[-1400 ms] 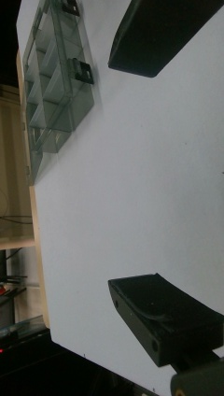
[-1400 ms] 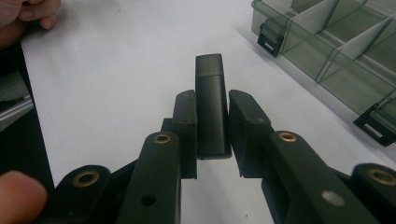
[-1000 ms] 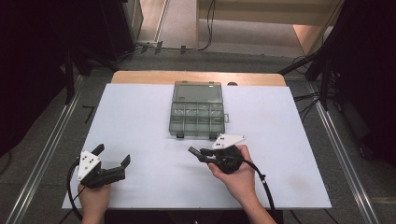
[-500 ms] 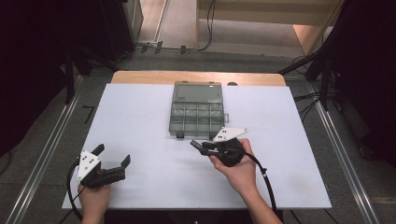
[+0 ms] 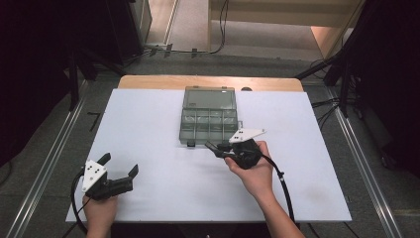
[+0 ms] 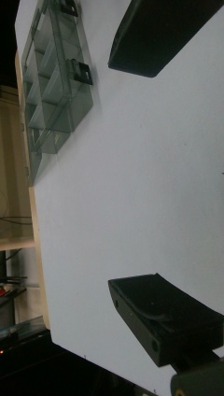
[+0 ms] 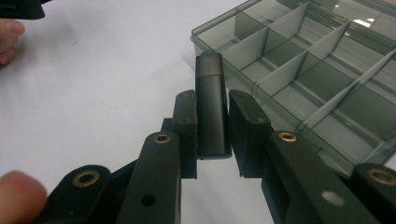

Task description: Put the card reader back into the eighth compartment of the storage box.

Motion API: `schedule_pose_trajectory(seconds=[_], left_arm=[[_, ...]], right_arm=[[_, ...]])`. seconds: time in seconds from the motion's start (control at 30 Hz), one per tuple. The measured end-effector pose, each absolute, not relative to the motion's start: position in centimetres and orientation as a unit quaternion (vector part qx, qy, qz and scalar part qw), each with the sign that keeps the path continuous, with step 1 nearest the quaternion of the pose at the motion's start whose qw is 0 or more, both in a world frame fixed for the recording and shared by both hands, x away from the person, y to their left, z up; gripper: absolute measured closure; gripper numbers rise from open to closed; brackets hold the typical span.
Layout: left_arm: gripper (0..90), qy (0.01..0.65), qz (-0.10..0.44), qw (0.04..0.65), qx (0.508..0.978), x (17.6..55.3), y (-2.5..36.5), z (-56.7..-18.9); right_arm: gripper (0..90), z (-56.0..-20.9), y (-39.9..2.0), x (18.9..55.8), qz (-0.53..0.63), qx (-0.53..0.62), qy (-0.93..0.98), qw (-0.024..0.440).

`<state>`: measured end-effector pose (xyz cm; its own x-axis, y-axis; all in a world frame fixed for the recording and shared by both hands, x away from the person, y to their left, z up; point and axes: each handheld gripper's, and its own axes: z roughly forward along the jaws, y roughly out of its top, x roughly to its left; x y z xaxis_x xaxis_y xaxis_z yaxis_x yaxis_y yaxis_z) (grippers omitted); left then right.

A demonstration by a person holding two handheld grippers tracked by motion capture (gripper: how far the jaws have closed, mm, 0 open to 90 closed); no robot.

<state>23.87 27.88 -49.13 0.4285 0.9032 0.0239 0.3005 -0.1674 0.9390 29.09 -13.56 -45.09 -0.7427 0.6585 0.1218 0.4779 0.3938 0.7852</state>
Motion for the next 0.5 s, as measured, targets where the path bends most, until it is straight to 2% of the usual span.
schedule_pose_trajectory(seconds=[0.5], left_arm=[[0.0,0.432,0.315,0.479,0.696,23.9,27.9,-49.1]], right_arm=[[71.6,-44.9,-14.9,30.9,0.429,0.36,0.821,0.115]])
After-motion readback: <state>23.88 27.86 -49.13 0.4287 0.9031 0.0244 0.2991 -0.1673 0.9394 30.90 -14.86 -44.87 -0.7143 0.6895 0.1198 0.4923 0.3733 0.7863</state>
